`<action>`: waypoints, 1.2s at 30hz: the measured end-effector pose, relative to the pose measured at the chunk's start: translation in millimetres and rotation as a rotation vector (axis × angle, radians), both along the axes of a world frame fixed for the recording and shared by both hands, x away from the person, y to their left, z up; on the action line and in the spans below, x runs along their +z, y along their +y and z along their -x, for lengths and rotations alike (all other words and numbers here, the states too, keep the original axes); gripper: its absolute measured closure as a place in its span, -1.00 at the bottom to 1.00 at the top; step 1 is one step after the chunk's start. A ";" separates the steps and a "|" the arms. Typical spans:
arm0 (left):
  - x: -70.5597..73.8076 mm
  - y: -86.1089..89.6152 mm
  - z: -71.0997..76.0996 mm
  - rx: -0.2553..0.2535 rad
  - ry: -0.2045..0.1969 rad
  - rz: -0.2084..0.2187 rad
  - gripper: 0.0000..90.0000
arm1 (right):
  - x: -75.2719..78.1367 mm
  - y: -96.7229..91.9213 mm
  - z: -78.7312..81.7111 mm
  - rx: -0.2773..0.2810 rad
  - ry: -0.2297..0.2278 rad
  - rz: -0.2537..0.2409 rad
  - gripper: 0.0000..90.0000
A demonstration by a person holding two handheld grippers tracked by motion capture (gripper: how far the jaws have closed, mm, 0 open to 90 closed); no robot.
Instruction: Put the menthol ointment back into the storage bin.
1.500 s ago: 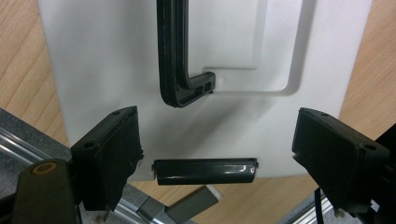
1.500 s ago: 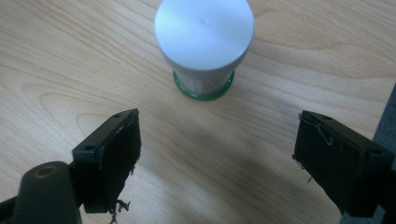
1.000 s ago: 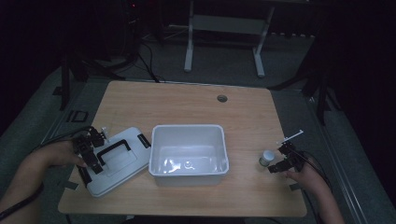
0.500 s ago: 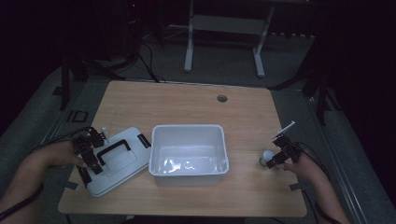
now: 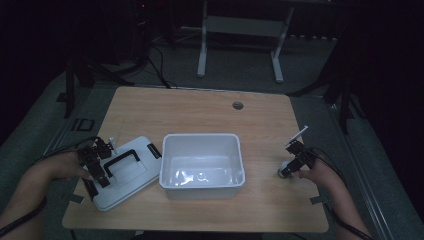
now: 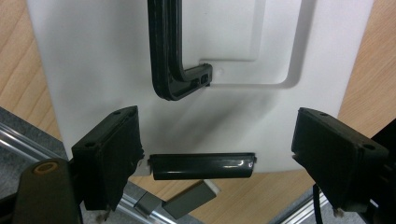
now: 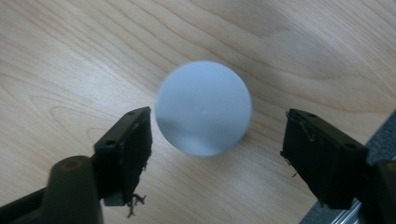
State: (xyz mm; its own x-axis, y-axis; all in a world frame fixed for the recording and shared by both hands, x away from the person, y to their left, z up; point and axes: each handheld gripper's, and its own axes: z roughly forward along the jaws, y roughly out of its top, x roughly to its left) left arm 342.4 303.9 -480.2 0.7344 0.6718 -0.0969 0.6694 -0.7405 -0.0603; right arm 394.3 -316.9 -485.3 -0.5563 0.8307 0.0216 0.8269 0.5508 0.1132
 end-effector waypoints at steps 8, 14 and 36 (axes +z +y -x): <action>-1.7 0.3 -0.2 -0.002 0.006 -0.006 -0.65 | -4.5 8.1 -7.4 0.049 0.020 0.023 -0.15; -3.3 -0.7 -0.2 -0.005 0.011 -0.007 -0.65 | -9.5 13.6 -10.6 0.066 0.058 0.054 -0.06; -1.9 -1.2 -0.9 -0.007 0.011 -0.011 -0.65 | -3.7 22.1 -6.9 0.183 0.085 0.103 0.10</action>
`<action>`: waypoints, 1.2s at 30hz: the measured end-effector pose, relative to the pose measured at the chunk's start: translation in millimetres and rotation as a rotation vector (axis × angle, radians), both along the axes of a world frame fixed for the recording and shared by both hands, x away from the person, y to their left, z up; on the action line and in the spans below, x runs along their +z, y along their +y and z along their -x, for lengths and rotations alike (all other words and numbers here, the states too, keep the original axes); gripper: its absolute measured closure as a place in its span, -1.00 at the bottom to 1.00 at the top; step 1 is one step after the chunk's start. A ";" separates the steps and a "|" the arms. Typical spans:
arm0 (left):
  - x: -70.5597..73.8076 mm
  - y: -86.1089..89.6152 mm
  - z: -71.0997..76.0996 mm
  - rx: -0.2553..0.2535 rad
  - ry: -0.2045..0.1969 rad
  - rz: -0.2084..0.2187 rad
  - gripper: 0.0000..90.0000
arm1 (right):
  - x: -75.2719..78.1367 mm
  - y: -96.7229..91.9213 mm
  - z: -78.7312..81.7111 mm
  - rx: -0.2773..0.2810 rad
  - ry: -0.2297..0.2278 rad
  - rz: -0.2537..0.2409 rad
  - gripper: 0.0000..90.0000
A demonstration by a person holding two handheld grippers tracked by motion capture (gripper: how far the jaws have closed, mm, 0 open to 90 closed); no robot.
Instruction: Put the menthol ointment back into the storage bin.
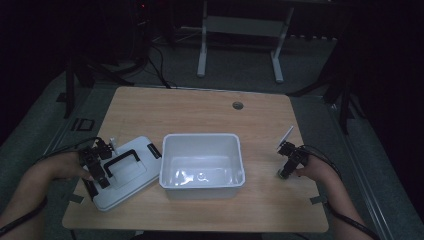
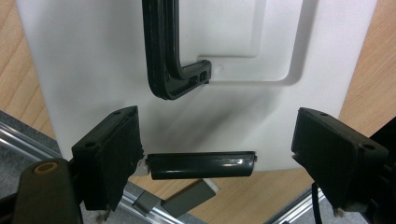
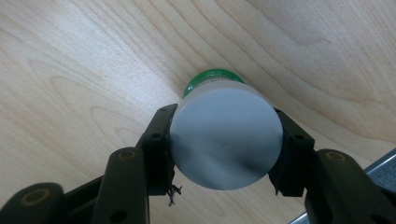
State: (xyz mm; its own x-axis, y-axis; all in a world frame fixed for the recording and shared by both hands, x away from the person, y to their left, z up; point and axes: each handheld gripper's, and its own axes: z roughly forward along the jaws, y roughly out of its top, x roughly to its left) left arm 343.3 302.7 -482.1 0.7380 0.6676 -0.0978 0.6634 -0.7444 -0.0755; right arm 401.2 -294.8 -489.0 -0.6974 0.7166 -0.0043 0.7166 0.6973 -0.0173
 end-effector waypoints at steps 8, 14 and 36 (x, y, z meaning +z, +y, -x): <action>0.1 -0.3 -0.1 0.001 0.005 -0.001 -0.64 | 17.5 2.7 3.9 0.035 -0.007 -0.009 0.10; -0.2 -1.7 -0.3 0.001 0.009 -0.006 -0.60 | 33.5 8.7 8.1 0.064 -0.022 -0.017 0.10; 2.0 -5.6 -1.1 -0.006 -0.001 -0.010 -0.60 | 107.6 52.1 19.5 0.232 -0.072 -0.061 0.10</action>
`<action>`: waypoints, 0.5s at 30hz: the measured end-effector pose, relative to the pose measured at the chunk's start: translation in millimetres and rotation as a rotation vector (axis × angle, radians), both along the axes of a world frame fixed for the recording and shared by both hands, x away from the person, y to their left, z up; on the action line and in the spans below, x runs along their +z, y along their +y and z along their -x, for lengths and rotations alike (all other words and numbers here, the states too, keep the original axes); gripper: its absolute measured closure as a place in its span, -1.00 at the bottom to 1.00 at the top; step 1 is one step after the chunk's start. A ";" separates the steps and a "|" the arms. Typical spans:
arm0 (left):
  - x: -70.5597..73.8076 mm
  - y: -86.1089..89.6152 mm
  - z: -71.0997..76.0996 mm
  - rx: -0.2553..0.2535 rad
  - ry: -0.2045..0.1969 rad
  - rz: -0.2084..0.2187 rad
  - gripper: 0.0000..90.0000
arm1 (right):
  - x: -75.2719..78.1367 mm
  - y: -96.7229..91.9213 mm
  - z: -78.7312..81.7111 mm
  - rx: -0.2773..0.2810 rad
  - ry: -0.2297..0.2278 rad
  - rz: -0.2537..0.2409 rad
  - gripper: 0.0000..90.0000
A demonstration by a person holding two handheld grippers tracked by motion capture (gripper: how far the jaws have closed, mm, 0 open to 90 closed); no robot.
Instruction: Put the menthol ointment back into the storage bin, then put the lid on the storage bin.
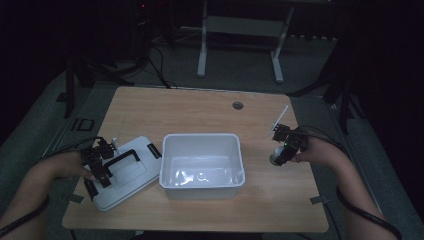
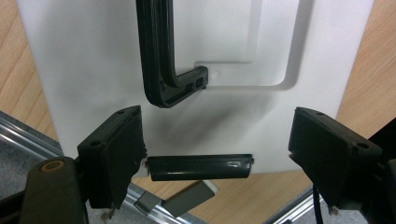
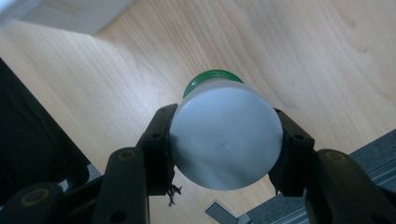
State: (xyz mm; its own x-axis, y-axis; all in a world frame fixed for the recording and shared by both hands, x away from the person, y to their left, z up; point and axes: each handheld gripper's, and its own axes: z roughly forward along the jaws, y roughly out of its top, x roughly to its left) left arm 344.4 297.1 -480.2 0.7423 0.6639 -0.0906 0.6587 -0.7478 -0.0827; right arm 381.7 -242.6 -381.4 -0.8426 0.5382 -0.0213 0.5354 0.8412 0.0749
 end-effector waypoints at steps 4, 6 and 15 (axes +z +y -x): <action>0.3 -0.1 0.3 0.002 -0.004 0.002 -0.60 | 12.8 11.2 1.9 0.038 -0.010 -0.016 0.10; 0.1 0.2 0.5 0.000 -0.002 0.001 -0.60 | 19.3 16.9 2.9 0.055 -0.017 -0.022 0.10; 0.1 0.7 0.8 -0.002 0.001 -0.001 -0.60 | 49.0 41.0 6.7 0.127 -0.053 -0.027 0.10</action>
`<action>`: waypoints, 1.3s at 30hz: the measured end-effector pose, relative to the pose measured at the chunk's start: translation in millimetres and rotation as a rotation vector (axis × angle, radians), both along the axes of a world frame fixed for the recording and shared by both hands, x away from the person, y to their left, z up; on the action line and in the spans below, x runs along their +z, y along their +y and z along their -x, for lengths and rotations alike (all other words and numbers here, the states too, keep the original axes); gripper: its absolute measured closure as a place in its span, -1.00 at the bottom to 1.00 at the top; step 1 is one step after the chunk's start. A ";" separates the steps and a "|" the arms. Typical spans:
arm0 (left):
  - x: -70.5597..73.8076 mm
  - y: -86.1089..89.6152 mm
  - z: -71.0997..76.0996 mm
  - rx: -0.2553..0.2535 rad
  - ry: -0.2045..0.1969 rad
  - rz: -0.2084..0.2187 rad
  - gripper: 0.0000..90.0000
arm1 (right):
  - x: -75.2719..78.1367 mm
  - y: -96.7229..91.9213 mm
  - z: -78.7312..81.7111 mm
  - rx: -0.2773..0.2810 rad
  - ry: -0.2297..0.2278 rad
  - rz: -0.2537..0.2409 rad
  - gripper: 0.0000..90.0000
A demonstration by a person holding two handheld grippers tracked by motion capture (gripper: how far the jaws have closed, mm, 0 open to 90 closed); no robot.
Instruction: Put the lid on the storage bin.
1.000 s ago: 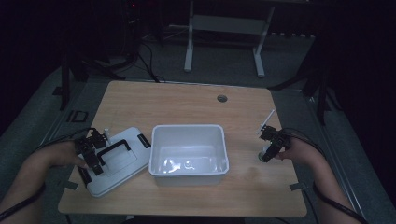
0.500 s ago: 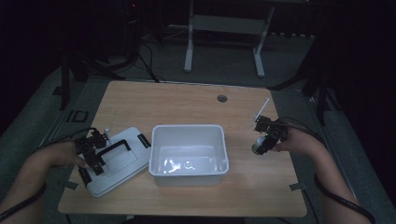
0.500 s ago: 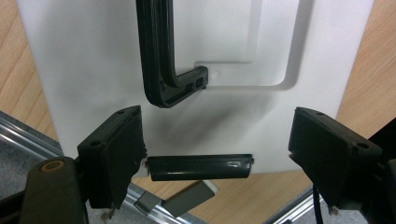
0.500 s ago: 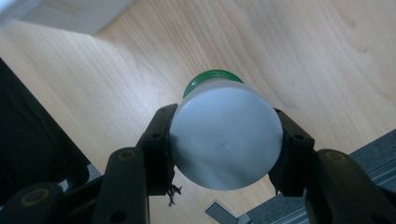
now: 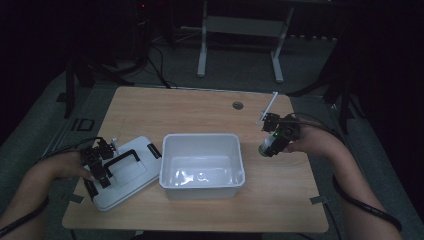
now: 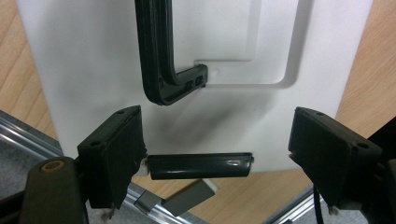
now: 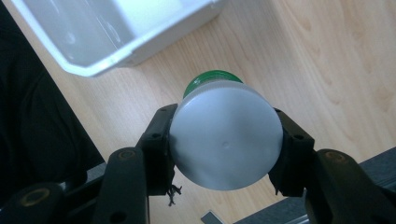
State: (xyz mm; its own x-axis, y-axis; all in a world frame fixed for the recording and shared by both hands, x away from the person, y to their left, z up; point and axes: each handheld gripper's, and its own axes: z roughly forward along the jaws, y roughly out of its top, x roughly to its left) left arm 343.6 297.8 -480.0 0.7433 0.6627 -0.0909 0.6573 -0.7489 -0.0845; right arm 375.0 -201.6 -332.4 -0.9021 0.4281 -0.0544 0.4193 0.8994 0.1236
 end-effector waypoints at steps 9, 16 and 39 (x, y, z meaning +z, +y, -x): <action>1.4 0.2 1.2 0.004 -0.004 0.001 -0.60 | 21.7 32.5 9.1 0.091 -0.024 0.005 0.10; 2.1 0.7 1.4 0.004 -0.006 0.001 -0.60 | 27.9 59.2 14.9 0.163 -0.020 0.001 0.10; 0.2 2.0 1.8 -0.007 -0.013 -0.007 -0.60 | -13.7 119.5 15.7 0.362 0.041 0.038 0.10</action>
